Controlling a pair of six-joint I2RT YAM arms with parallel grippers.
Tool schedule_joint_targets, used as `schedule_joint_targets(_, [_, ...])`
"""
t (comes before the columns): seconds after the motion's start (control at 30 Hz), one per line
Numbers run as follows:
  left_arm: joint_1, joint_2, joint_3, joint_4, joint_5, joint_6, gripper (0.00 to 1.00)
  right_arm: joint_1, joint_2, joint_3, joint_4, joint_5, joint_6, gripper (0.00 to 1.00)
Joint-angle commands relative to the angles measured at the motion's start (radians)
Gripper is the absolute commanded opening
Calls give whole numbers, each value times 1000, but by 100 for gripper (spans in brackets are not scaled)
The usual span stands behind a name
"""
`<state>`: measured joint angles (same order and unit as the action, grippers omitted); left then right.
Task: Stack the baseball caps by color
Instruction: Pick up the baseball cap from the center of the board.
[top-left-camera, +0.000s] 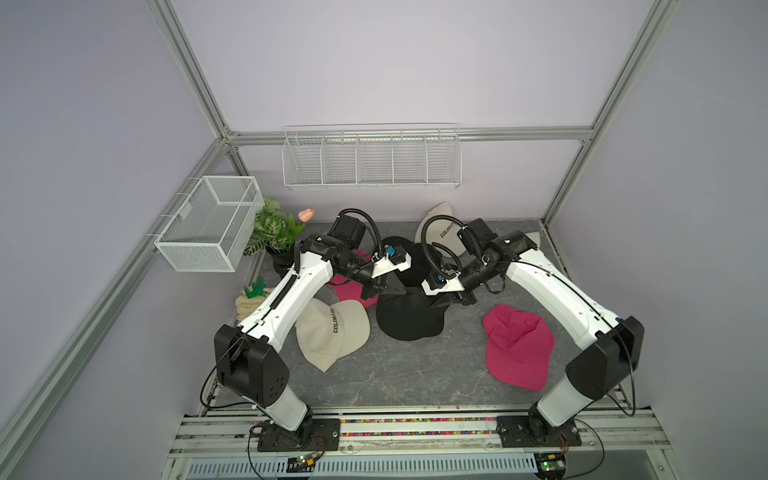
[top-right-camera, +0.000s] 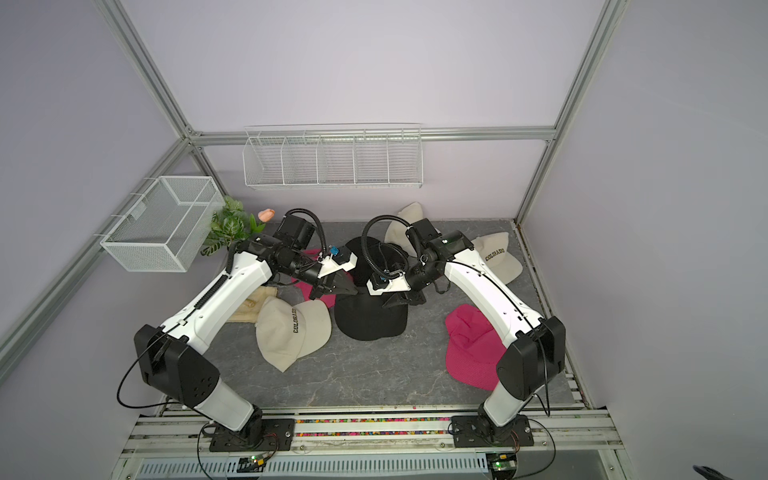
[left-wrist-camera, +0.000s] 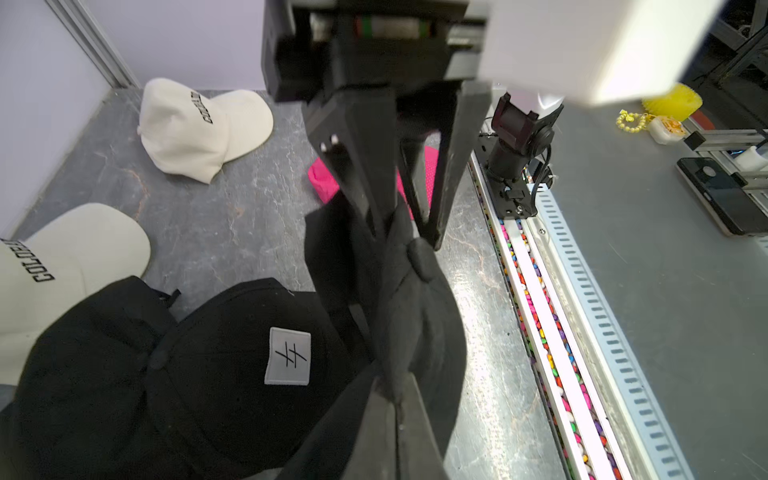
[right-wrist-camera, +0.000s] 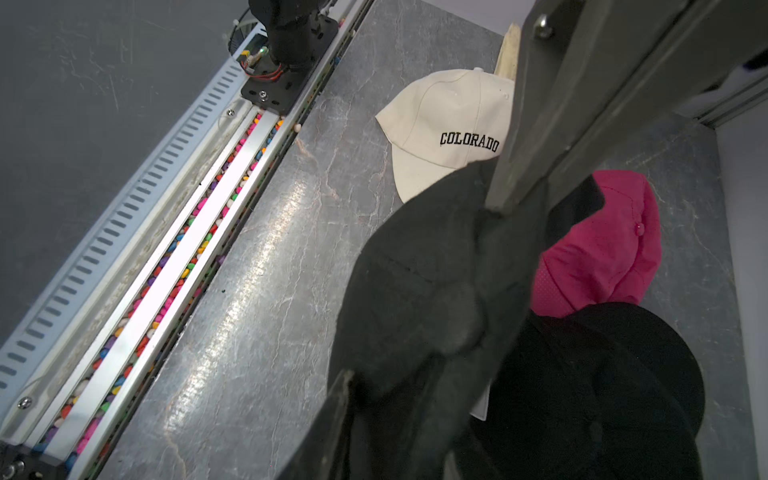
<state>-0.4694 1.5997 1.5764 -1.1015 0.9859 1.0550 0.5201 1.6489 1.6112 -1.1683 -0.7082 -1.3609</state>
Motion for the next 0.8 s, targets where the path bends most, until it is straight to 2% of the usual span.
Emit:
schedule_joint_targets(0.0, [18,-38,-17,28,83,16,0,-35,-41,-52,2,-95,1,31])
schedule_joint_targets(0.3, [21,-39,-24,39,106,0,0,-130,-144,-204,102,-126,76,35])
schedule_joint_targets(0.37, [21,-39,-29,65,105,-27,0,-145,-157,-222,106,-137,85,32])
schedule_joint_targets(0.5, [21,-31,-56,153,85,-117,0,-162,-172,-239,122,-145,108,13])
schedule_joint_targets(0.57, [20,-25,-69,201,70,-168,0,-168,-170,-241,127,-142,111,7])
schedule_joint_targets(0.77, [6,-8,-135,432,-44,-391,0,-193,-124,-235,123,-122,113,7])
